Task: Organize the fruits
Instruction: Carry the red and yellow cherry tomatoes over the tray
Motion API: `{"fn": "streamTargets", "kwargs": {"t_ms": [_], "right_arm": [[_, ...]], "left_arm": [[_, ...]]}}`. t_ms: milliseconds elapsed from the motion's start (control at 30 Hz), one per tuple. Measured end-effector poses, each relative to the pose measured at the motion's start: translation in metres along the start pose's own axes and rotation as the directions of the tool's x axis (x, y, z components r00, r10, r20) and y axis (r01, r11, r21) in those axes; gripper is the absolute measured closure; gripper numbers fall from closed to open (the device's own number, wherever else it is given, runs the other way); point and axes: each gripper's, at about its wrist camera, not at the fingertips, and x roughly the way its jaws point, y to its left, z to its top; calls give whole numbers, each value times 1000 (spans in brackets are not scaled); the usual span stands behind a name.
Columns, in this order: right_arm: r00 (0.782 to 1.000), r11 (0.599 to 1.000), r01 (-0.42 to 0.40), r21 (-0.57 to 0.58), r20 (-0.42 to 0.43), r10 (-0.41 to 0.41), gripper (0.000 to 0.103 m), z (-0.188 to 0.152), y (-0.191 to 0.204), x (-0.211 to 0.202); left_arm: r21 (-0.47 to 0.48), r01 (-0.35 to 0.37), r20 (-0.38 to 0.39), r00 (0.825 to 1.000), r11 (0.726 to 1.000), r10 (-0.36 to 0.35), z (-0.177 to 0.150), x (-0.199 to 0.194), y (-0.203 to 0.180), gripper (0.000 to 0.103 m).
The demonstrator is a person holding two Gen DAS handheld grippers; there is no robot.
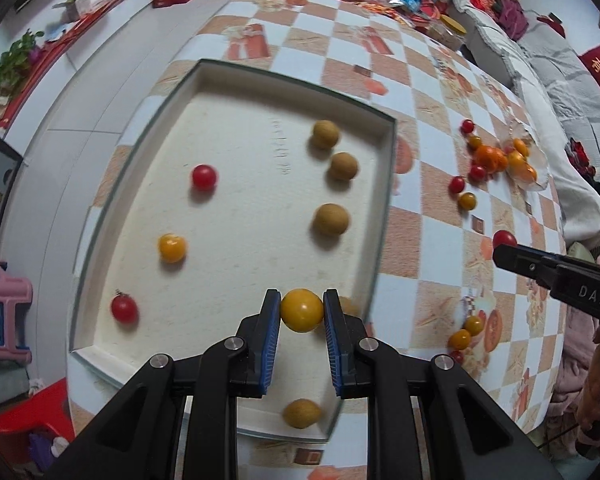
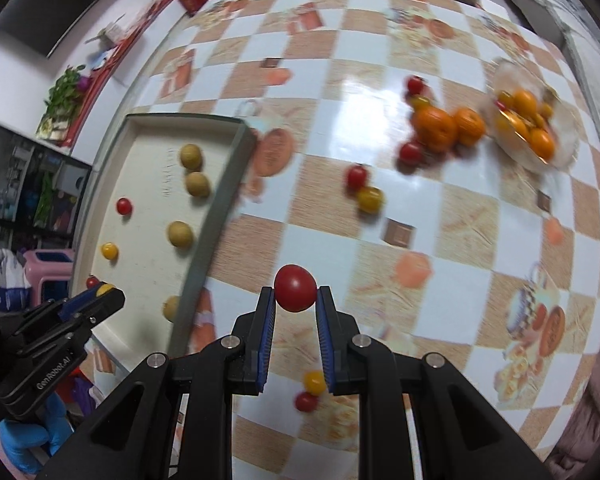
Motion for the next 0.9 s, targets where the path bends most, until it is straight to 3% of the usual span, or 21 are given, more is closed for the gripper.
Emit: {"fn": "streamTargets", "kwargs": {"t_ms": [400,900], "right_arm": [[999,989,-37,-141,-33,33,81,36,66,22],[994,960,-47,-276,-112,16,81,75,132,86]], "left_arm": [[-61,-44,-17,999,997,43,-6,13,40,80],[-77,-98,-55,994,992,94,-7,44,50,80]]}}
